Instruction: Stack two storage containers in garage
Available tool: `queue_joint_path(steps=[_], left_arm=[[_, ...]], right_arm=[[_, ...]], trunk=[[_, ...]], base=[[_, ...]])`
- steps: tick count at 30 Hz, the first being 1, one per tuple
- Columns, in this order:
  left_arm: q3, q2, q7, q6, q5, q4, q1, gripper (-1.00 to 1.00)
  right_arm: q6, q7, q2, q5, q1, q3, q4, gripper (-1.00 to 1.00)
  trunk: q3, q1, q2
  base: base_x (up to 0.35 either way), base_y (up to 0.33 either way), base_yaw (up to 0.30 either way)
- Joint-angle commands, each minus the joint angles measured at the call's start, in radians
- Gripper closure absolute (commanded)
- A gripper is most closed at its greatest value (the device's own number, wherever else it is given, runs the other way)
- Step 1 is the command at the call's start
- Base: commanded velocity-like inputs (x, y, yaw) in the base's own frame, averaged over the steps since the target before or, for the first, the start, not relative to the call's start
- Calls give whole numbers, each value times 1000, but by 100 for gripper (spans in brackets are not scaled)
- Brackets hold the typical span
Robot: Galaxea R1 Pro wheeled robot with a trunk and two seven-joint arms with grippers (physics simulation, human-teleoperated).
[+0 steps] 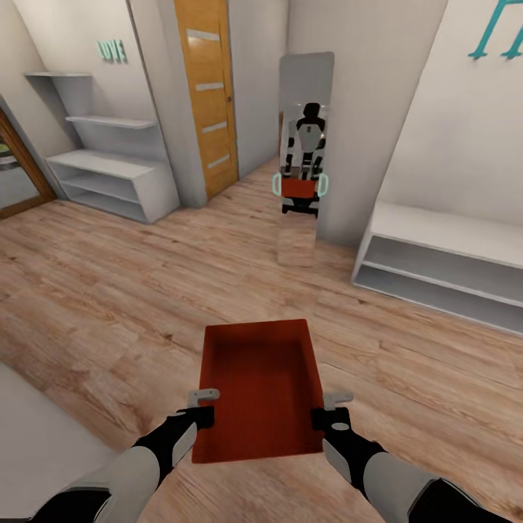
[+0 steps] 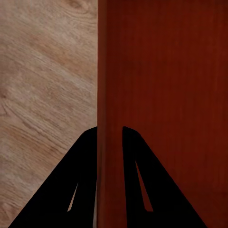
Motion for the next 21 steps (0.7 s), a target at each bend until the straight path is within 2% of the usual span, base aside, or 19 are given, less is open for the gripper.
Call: queue_joint_path(steps=[1,21], left_arm=[[-28,11,11,7,-4,0,1,100],[-27,11,11,7,-4,0,1,100]], right_arm=[[-8,-6,-3,2,-2,-44,0,100],[-8,-6,-3,2,-2,-45,0,100]], trunk=[[-1,1,0],[-1,1,0]], base=[[323,0,9],[323,0,1]])
